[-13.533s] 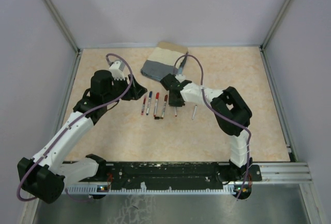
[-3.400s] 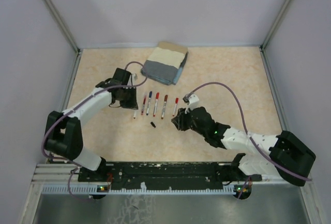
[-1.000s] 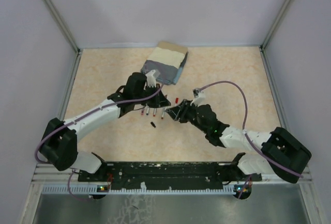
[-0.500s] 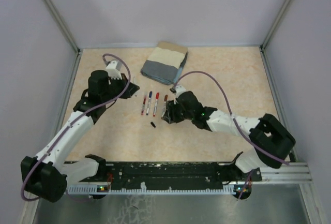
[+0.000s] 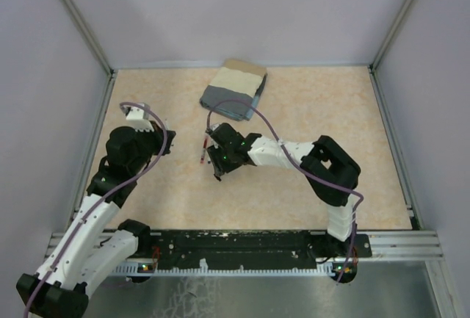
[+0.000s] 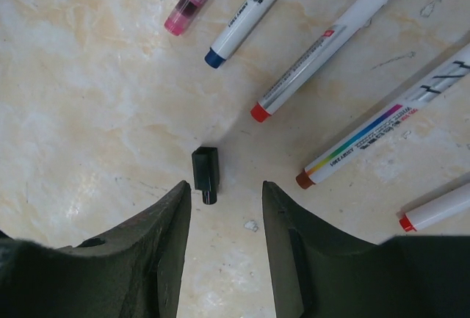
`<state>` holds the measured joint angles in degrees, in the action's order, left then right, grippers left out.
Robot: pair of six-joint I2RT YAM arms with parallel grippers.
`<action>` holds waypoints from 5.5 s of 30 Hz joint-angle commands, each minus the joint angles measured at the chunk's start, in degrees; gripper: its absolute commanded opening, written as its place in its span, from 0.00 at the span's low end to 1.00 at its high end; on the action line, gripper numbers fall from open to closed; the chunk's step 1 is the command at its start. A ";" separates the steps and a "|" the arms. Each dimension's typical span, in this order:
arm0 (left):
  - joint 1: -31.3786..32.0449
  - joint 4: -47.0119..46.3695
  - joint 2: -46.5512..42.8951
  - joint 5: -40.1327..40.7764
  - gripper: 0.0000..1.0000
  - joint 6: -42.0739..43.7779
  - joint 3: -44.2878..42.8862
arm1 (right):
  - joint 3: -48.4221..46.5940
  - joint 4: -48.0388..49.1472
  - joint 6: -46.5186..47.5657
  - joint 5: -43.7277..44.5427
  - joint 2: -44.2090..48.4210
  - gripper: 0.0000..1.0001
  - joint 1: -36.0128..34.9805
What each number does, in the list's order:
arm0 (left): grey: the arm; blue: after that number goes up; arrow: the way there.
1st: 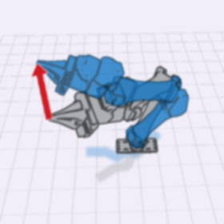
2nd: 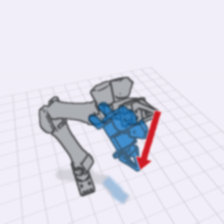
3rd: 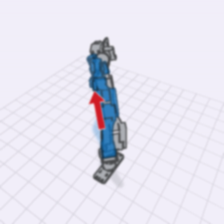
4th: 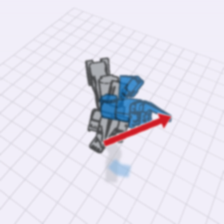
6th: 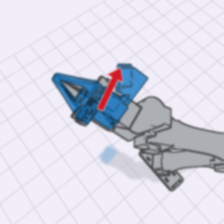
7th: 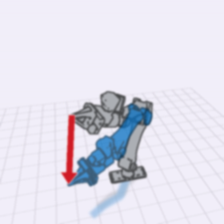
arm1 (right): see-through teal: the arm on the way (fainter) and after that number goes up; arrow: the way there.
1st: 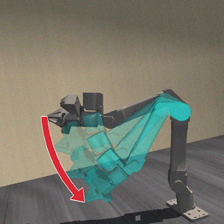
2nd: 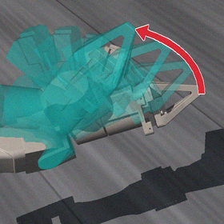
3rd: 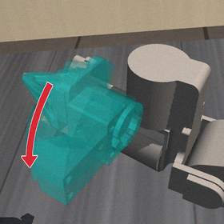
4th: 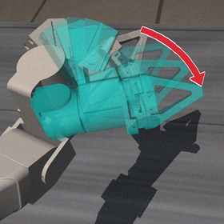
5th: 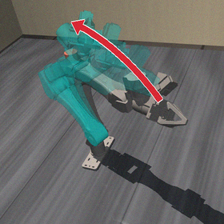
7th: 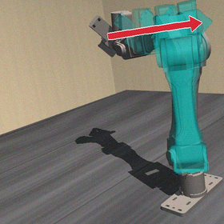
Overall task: Insert the pens into the pen caps
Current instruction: Insert the pen cap onto the pen.
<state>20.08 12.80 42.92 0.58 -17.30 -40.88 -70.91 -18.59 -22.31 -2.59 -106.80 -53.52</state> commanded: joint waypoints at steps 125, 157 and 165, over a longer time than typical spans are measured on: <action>27.26 -35.23 31.81 -30.80 0.00 -3.99 -10.85 | 45.19 65.12 -26.28 -10.79 58.45 0.00 22.32; 27.28 -35.12 32.47 -30.75 0.00 -4.02 -11.07 | 43.09 64.00 -27.77 -8.01 59.12 0.00 22.32; 27.22 -35.15 32.55 -30.67 0.00 -4.02 -11.02 | 43.62 60.69 -26.03 -9.03 60.22 0.00 22.32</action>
<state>47.00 -20.16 75.46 -30.02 -22.02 -50.72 -24.53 42.22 -50.50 -10.68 -48.01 -31.33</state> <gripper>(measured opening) 0.044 0.141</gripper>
